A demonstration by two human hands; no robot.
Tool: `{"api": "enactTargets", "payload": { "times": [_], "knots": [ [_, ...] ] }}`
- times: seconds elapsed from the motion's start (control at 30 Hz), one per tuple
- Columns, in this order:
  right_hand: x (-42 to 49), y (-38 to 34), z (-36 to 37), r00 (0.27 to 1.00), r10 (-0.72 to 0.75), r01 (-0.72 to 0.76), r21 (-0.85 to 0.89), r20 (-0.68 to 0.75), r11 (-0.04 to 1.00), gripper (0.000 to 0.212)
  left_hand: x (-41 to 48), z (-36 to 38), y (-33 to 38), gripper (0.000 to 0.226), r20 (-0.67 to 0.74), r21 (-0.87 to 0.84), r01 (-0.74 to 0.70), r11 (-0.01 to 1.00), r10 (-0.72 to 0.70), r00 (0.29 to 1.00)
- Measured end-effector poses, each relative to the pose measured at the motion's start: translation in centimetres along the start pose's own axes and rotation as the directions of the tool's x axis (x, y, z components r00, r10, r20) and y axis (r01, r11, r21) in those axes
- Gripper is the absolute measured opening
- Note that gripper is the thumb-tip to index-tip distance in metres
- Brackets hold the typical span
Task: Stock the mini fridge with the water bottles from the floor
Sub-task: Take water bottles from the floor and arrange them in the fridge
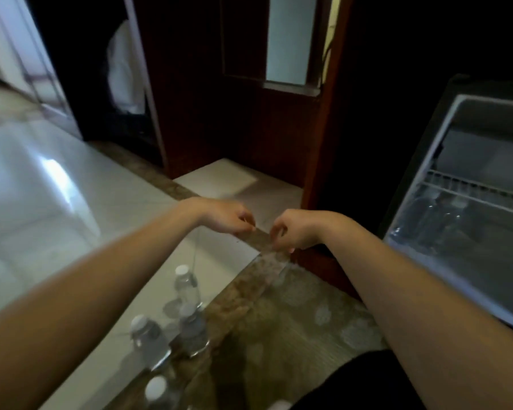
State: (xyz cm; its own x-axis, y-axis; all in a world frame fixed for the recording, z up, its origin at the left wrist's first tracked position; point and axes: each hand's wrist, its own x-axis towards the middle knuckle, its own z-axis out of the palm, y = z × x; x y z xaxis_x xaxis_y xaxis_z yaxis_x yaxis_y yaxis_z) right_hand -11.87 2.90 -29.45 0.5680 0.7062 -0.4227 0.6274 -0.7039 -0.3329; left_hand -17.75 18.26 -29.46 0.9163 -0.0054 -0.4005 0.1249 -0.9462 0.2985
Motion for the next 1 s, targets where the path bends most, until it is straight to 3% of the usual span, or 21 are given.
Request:
{"api": "enactTargets", "payload": {
  "times": [0.1, 0.27, 0.43, 0.53, 0.8, 0.9, 1.0],
  "knots": [
    [0.7, -3.7, 2.9, 0.998, -0.054, 0.056, -0.043, 0.045, 0.997, 0.033, -2.9, 2.1, -2.8, 0.038, -0.016, 0.015, 0.033, 0.999, -0.033, 0.999],
    [3.0, -7.1, 8.4, 0.986, -0.09, 0.088, 0.021, 0.141, 0.996, 0.037, -5.7, 6.8, -7.2, 0.044, 0.095, -0.022, 0.113, 0.993, -0.111, 0.989],
    [6.3, -7.8, 13.8, 0.993, -0.081, 0.072, 0.108, 0.081, 0.992, 0.043, -6.3, 12.6, -11.3, 0.044, 0.139, -0.115, 0.22, 0.969, -0.204, 0.969],
    [7.8, -7.2, 16.3, 0.996, -0.084, 0.084, 0.049, 0.008, 0.995, 0.046, -5.7, 16.1, -12.7, 0.039, 0.155, -0.215, 0.252, 0.944, -0.222, 0.963],
    [8.7, -5.9, 20.9, 0.986, -0.162, 0.164, -0.068, 0.035, 0.984, 0.08, -4.3, 22.0, -14.0, 0.051, 0.03, -0.644, 0.198, 0.739, -0.235, 0.972],
    [9.3, -6.6, 21.3, 0.983, -0.181, 0.182, -0.023, 0.028, 0.983, 0.076, -3.5, 23.1, -14.4, 0.04, 0.009, -0.759, 0.151, 0.634, -0.221, 0.975],
    [9.8, -7.0, 21.9, 0.98, -0.198, 0.198, -0.024, 0.008, 0.98, 0.073, -2.6, 23.7, -14.6, 0.042, 0.007, -0.797, 0.145, 0.587, -0.231, 0.973]
  ]
}}
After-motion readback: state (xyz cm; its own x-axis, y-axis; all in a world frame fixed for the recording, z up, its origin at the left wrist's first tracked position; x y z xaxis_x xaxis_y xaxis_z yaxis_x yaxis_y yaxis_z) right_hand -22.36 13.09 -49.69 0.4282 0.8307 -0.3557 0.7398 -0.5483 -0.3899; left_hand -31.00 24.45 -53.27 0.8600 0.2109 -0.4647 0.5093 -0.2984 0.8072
